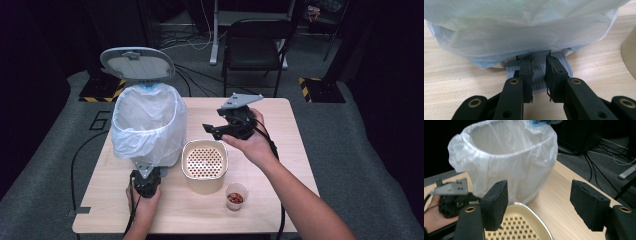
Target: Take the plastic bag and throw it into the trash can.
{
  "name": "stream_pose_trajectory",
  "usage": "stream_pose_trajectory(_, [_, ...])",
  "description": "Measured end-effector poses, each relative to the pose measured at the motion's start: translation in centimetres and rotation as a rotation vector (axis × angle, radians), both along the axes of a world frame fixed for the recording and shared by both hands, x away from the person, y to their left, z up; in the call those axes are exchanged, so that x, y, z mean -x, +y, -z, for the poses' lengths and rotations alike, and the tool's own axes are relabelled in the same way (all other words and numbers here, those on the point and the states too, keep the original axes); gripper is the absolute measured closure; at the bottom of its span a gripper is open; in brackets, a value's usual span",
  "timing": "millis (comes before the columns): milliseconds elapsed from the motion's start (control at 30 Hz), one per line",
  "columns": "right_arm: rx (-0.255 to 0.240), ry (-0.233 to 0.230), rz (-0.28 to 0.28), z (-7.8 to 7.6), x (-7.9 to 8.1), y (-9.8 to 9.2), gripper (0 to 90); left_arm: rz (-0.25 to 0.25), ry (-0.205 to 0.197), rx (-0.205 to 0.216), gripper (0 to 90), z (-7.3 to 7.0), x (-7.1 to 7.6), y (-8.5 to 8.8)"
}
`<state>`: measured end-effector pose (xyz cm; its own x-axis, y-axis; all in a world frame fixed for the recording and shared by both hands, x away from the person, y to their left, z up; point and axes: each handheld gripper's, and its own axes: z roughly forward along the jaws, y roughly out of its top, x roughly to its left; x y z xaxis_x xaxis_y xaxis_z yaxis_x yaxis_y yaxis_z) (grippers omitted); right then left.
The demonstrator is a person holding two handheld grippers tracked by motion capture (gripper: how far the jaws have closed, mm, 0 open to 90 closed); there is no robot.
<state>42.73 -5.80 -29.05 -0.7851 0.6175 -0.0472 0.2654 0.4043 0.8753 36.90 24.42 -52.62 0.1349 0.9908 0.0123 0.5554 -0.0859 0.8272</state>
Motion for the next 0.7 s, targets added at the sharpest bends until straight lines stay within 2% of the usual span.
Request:
stream_pose_trajectory(100, [0.001, -0.004, 0.016, 1.1, 0.9, -1.5, 29.1, 0.0, 0.003, 0.001, 75.8, 0.0, 0.0, 0.0])
stream_pose_trajectory(200, [-0.009, 0.021, 0.029, 2.6, 1.7, -2.8, 28.2, -0.003, -0.002, 0.004, 75.8, 0.0, 0.0, 0.0])
stream_pose_trajectory(333, [0.002, 0.028, 0.036, 4.2, 2.6, -3.9, 27.1, 0.0, 0.001, 0.0, 75.8, 0.0, 0.0, 0.0])
stream_pose_trajectory(433, [-0.01, 0.046, 0.04, 5.3, 3.4, -4.5, 26.7, -0.006, -0.006, 0.007, 75.8, 0.0, 0.0, 0.0])
stream_pose_trajectory(567, [-0.017, 0.039, 0.047, 6.6, 4.4, -5.4, 24.5, 0.001, 0.002, 0.001, 75.8, 0.0, 0.0, 0.0])
stream_pose_trajectory(700, [-0.032, 0.074, 0.051, 8.2, 5.5, -6.3, 21.4, 0.0, 0.001, 0.0, 75.7, 0.0, 0.0, 0.0])
